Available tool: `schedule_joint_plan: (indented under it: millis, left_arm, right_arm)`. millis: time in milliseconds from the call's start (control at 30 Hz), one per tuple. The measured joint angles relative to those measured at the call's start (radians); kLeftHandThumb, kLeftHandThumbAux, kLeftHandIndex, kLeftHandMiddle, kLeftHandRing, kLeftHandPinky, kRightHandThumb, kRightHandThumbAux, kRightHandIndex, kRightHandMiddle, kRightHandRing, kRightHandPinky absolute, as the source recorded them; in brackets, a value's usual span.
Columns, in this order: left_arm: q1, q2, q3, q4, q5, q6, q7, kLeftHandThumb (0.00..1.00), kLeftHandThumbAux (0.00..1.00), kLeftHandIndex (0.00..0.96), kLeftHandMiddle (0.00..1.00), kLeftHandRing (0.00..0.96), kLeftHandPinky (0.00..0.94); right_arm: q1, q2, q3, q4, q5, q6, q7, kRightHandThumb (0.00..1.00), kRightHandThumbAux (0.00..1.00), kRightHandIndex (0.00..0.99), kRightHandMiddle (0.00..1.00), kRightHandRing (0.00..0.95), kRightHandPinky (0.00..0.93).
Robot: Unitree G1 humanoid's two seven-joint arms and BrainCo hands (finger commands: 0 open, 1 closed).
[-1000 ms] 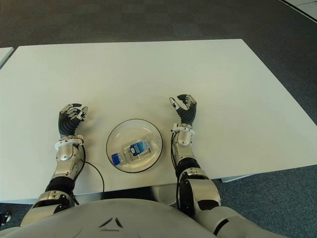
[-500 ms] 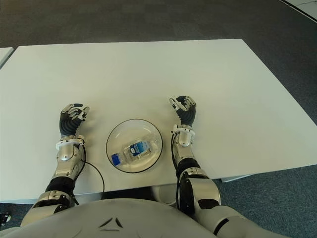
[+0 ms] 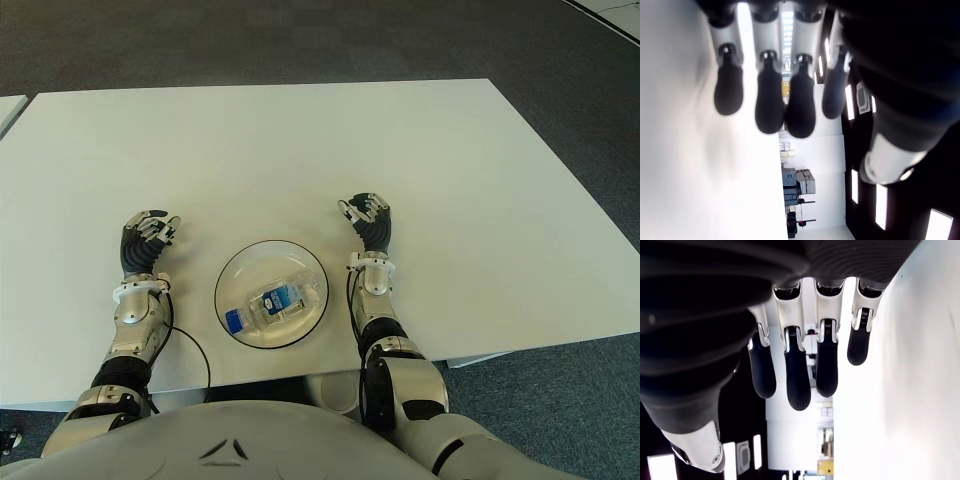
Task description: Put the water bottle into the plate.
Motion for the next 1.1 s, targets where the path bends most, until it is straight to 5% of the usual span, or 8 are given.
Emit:
schedule_joint_plan:
  millis: [700,1100]
  left_arm:
    - [0.002,-0.002,0.003,-0.006,-0.013,0.008,0.0,0.708,0.712,0.436,0.671,0.655,0.643]
    - [0.002,-0.004,0.004,-0.006,-0.028,0.008,-0.006,0.708,0.711,0.436,0.667,0.649,0.637]
  right_arm:
    - [0.0,-0.079,0.108,-0.088,-0.072,0.21,0.083,0.709,0.73,0.434,0.673,0.676,0.68]
    - [0.015,-0.084,0.12,-0.129,-0.074,0.244,0.075,0.709,0.73,0.434,0.664,0.671,0.667]
